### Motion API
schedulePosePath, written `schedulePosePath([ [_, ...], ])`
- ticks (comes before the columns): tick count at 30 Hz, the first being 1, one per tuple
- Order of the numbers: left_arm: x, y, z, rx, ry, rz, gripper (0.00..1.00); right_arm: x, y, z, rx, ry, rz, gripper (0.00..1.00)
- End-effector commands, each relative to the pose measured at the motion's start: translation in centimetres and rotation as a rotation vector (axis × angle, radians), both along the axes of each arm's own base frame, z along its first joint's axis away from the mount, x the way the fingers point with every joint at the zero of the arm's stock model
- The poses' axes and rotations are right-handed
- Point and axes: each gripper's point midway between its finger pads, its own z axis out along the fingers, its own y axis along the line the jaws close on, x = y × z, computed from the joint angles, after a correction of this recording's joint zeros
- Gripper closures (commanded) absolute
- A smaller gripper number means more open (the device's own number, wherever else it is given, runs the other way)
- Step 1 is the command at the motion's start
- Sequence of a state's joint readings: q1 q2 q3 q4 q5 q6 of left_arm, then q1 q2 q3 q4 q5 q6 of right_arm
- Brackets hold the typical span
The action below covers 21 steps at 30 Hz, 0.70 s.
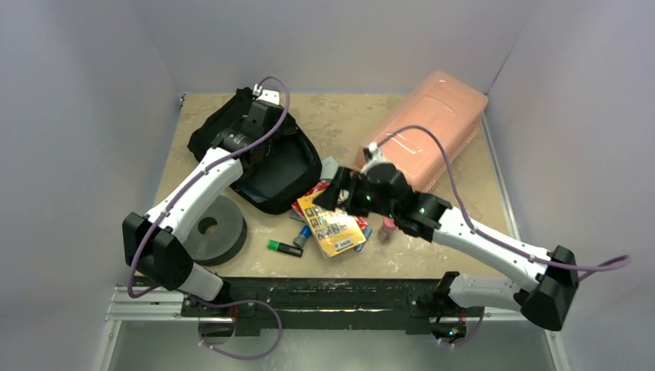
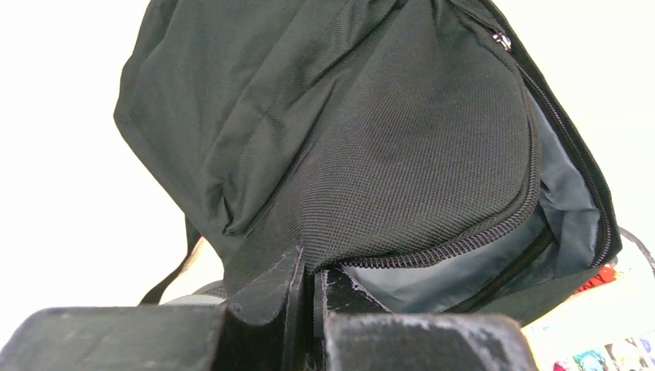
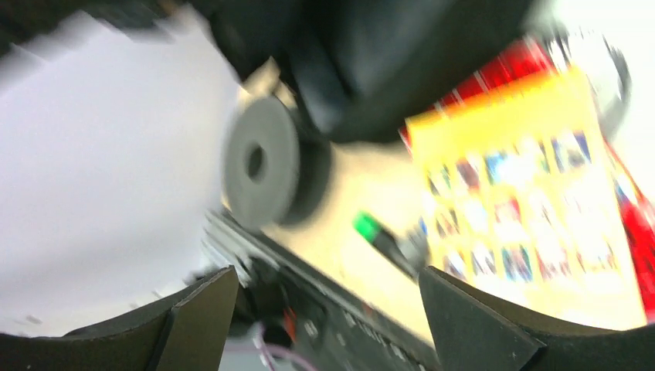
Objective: Pack the student bag
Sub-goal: Pick up the book from the center of the board.
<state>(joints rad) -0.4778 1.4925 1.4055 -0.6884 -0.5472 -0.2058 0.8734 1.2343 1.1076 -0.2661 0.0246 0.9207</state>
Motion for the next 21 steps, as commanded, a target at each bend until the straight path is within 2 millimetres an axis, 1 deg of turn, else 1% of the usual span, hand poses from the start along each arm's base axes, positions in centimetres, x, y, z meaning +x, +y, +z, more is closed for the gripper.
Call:
schedulePosePath([
  [1, 0.1, -1.2, 2.4, -0.119, -0.041, 0.005, 1.00, -5.2, -2.6, -5.4, 0.079, 0.200, -0.031, 0.10],
  [3, 0.0, -1.6, 2.2, -0.142, -0.031, -0.005, 1.00, -6.4, -3.5, -6.3, 0.092, 0.247, -0.047, 0.10],
  [7, -0.1, -2.1, 1.7, -0.156, 0.002, -0.007, 1.00, -9.0, -4.3, -7.6, 0.135, 0.366, -0.044, 0.09],
  [10, -0.1, -2.4, 1.6, -0.168, 0.011, -0.012, 1.00, -10.0, -4.7, -9.1, 0.172, 0.439, -0.062, 0.09],
  [11, -0.2, -2.3, 1.6, -0.169, 0.010, -0.012, 1.00, -10.2, -4.9, -10.2, 0.176, 0.475, -0.088, 0.08],
  [15, -0.4, -2.0, 1.9, -0.163, -0.001, -0.011, 1.00, -9.7, -5.8, -12.8, 0.154, 0.514, -0.173, 0.09],
  [17, -0.6, -1.9, 2.0, -0.157, -0.008, -0.014, 1.00, -9.2, -6.9, -14.4, 0.130, 0.520, -0.250, 0.09],
  [19, -0.6, -1.8, 2.0, -0.153, -0.012, -0.013, 1.00, -8.7, -7.3, -15.1, 0.155, 0.510, -0.292, 0.10],
  [21, -0.7, -1.8, 2.1, -0.158, -0.013, -0.018, 1.00, -8.5, -7.5, -15.5, 0.193, 0.512, -0.314, 0.15],
])
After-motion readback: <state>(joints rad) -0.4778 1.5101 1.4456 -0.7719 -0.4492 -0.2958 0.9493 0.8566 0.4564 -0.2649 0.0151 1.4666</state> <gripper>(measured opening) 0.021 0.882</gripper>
